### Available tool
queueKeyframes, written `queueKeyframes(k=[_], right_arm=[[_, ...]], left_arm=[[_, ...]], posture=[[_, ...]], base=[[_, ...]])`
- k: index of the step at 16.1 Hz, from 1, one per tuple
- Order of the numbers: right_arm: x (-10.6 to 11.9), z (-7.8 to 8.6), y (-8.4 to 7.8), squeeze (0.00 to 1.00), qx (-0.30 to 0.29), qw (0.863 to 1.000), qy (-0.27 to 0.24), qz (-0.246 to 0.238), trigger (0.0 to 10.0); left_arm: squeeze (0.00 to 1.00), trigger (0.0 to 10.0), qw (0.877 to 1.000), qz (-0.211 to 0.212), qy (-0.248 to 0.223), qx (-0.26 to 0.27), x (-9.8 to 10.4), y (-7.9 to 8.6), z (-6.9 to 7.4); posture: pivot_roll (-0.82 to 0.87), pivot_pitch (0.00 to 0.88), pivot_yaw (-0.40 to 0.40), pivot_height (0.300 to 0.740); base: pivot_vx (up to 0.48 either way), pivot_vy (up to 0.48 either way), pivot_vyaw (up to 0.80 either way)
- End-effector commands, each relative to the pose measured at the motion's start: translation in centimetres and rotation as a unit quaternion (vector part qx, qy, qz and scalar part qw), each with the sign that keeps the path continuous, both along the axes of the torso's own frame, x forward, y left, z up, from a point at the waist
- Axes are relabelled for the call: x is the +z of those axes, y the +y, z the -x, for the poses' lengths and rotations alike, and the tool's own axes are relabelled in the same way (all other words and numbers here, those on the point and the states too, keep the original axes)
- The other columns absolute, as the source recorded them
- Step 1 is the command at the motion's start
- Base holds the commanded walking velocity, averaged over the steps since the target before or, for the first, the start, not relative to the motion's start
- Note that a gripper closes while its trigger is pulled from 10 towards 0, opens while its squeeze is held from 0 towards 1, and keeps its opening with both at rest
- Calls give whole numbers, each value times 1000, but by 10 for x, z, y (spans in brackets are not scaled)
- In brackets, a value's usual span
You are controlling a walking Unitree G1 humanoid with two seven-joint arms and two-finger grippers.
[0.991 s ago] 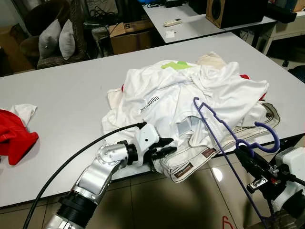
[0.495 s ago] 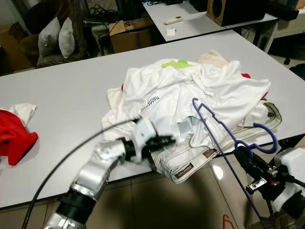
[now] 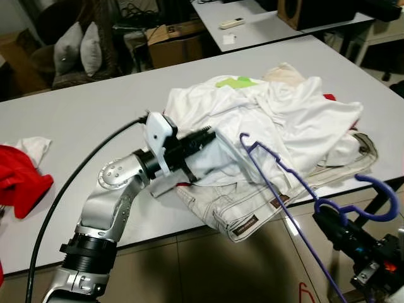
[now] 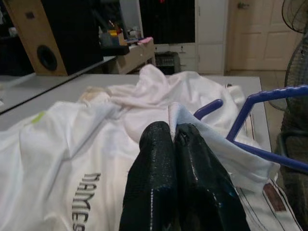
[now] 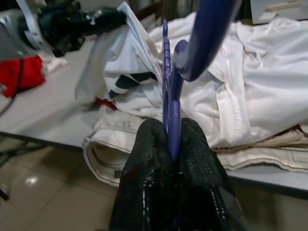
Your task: Hang hanger
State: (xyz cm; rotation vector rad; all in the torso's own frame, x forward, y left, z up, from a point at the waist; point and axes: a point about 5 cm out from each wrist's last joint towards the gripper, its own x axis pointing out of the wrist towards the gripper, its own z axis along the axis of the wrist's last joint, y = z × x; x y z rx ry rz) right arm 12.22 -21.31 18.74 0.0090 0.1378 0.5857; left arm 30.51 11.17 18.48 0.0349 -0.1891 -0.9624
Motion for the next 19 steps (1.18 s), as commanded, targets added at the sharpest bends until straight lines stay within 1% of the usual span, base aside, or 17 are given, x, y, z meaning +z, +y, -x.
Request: queueKeyframes(k=[1,2,3,5,7,8,10,12,13,14,15,16,17,19], right_arm=[[7,2,1,0,19,1000,-8,-9,10000],[8,5,2,0,36,999,1,-8,10000],[7,6,2,0,39,999,6,-8,10000],[4,7,1,0,42,999,21,-6,10000],[-6,9,1,0,44,997,64,-1,10000],[-10,10,0,0,38,996,74,2,10000],[-4,11,2,0,51,996,62,-26,10000],[-2,12,-1,0,47,997,59,-24,10000],[1,15,0,0,63,996,59,-26,10000],[2,18,2,0,75,995,60,-25,10000],[4,20,3,0,86,994,61,-26,10000],[5,24,4,0,96,993,66,-26,10000],[7,26,2,0,94,993,68,-28,10000],[10,29,-1,0,92,993,67,-30,10000]], left_arm=[[0,0,999,4,-28,21,11,5,-2],[0,0,998,13,-40,38,14,6,-4],[0,0,998,14,-44,39,15,6,-3],[0,0,998,15,-51,34,17,5,-2],[0,0,997,21,-71,24,23,1,3],[0,0,997,17,-78,9,25,-1,8],[0,0,996,-24,-85,-6,18,-2,15],[0,0,994,-60,-90,-4,8,1,17],[0,0,989,-105,-89,46,-2,6,8],[0,0,983,-135,-89,81,-7,10,1],[0,0,979,-153,-96,97,-9,12,-3],[0,0,975,-162,-101,111,-11,13,-7],[0,0,975,-164,-102,106,-12,11,-7],[0,0,973,-173,-104,117,-14,13,-9]], posture=[[-62,46,162,740],[-63,44,161,740],[-64,44,161,740],[-63,39,158,740],[-64,39,152,740],[-63,40,148,740],[-63,42,145,740],[-62,45,142,740],[-65,47,141,740],[-66,47,142,740],[-70,49,143,740],[-74,53,146,740],[-78,54,147,740],[-83,58,151,740]], base=[[0,0,0],[0,0,0],[0,0,0],[0,0,0],[0,0,0],[0,0,0],[0,0,0],[0,0,0],[0,0,0],[0,0,0],[0,0,0],[0,0,0],[0,0,0],[0,0,0]])
